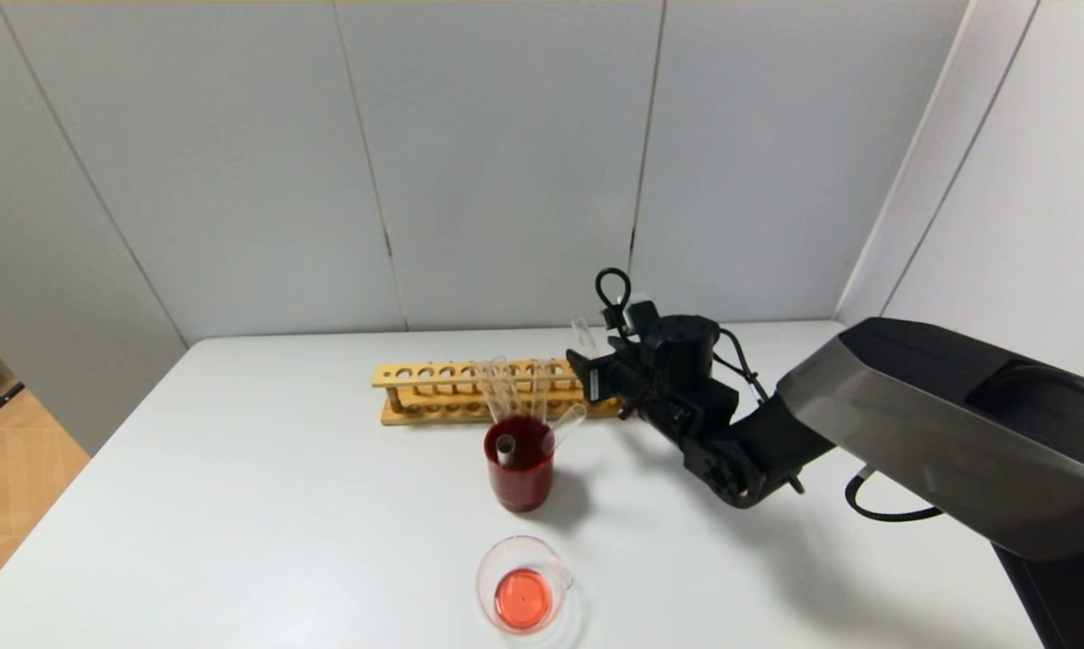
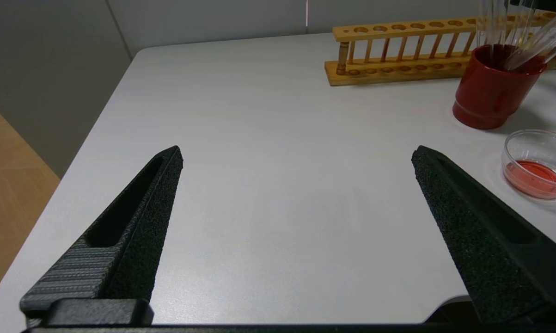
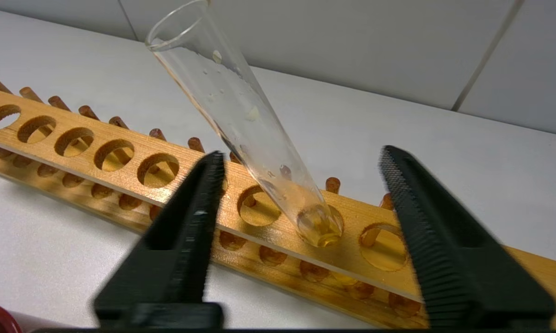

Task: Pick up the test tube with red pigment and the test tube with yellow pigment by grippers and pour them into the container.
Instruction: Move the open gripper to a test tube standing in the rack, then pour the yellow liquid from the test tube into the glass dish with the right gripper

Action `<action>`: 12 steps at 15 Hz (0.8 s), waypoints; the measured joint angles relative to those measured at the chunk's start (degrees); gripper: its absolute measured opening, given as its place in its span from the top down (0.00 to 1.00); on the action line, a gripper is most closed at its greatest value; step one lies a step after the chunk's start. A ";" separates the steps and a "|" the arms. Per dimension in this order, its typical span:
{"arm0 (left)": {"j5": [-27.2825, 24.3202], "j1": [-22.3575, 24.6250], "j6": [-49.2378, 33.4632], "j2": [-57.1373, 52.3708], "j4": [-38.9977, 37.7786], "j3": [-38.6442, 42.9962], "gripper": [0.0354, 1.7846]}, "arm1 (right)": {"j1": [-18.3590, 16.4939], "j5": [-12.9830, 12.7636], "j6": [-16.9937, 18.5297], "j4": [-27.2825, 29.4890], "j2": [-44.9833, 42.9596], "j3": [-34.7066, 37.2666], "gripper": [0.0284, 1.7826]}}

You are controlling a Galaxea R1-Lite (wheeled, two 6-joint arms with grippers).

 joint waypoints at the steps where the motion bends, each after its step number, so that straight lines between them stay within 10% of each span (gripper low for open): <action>1: 0.00 0.00 0.00 0.00 0.00 0.00 0.02 | -0.02 -0.09 0.05 0.01 0.11 -0.12 0.47; 5: 0.00 0.00 0.00 0.00 0.00 0.00 0.02 | -0.09 -0.26 0.06 -0.16 0.13 -0.30 0.82; 12: -0.02 0.00 0.00 0.00 0.00 0.00 0.02 | -0.66 -0.80 0.22 -0.85 -0.89 -0.37 0.83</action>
